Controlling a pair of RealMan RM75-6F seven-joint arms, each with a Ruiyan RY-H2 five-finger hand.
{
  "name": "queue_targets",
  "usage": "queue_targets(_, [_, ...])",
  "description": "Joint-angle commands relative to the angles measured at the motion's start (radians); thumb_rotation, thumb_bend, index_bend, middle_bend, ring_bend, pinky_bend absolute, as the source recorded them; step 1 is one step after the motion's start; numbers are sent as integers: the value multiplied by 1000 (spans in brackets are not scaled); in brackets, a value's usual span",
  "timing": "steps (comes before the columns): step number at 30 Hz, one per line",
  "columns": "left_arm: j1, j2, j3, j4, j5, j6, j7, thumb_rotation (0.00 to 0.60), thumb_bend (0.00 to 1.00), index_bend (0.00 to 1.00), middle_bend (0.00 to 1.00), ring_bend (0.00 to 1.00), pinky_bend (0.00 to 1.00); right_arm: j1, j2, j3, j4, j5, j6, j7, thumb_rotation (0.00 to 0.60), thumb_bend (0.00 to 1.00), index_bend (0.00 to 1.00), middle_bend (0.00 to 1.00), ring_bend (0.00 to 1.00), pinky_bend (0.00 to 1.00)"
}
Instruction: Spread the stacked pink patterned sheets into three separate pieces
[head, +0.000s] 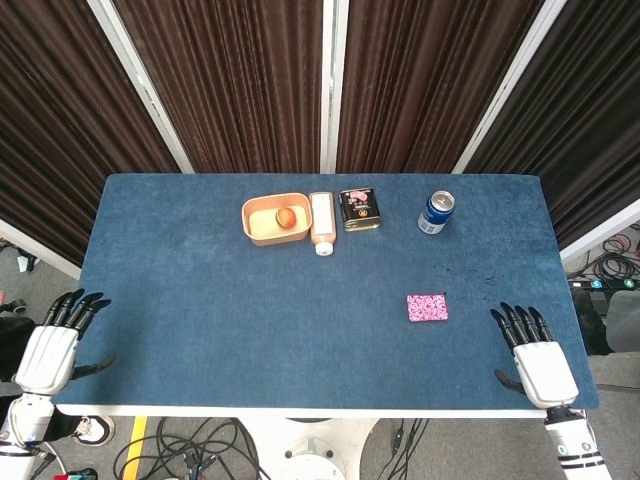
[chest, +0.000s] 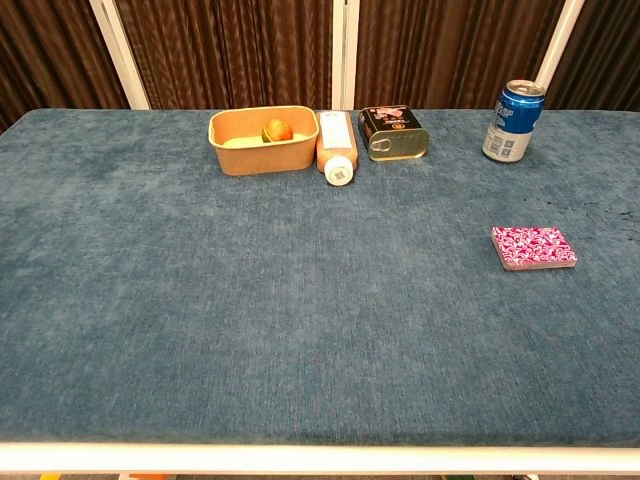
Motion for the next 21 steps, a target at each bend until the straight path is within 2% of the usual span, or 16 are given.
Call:
queue_targets(1, [0, 3, 1, -2, 1, 0, 0, 600, 0, 184, 131, 52, 99, 2, 1, 2, -5, -1, 0, -2, 600, 91, 0, 0, 0, 0])
queue_targets(21, [5, 2, 2, 10, -5, 0, -13, 600, 0, 184, 131, 52, 99, 21, 8, 9, -25, 13, -30, -23, 600, 103, 0, 0, 0, 0])
